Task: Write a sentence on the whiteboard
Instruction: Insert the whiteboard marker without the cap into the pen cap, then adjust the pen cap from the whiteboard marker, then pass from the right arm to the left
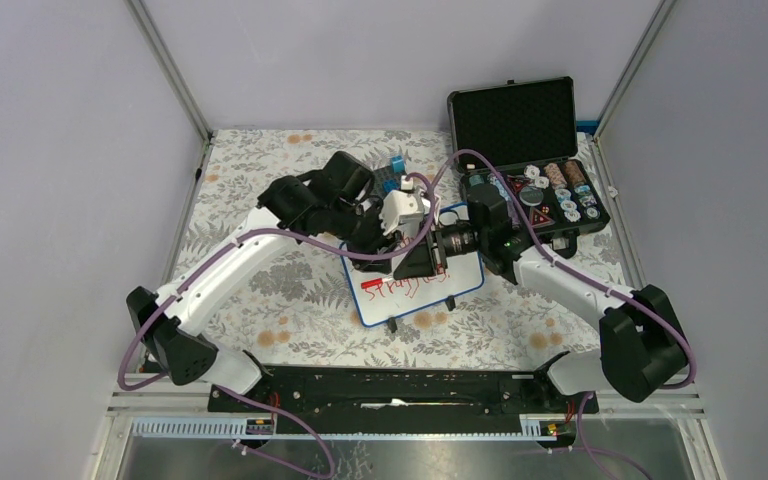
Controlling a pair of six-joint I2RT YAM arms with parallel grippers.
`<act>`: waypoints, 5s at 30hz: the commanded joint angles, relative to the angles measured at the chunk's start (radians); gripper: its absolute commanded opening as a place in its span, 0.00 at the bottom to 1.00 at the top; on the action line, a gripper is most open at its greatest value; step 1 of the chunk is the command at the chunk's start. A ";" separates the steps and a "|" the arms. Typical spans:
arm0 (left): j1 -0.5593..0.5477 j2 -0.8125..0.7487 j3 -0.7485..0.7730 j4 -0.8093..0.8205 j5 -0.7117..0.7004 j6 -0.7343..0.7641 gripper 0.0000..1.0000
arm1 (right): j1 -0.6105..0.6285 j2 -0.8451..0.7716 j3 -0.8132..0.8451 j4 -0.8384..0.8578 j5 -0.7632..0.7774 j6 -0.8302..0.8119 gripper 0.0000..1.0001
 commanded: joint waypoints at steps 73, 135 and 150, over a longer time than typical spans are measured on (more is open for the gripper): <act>0.142 -0.069 -0.161 0.328 0.395 -0.147 0.00 | -0.016 -0.043 0.009 0.223 -0.063 0.211 0.00; 0.249 -0.152 -0.148 0.216 0.092 -0.133 0.00 | -0.176 -0.074 0.165 -0.002 -0.008 0.170 0.88; 0.829 -0.102 -0.170 0.213 0.222 -0.154 0.00 | -0.522 -0.094 0.300 -0.445 0.032 -0.157 1.00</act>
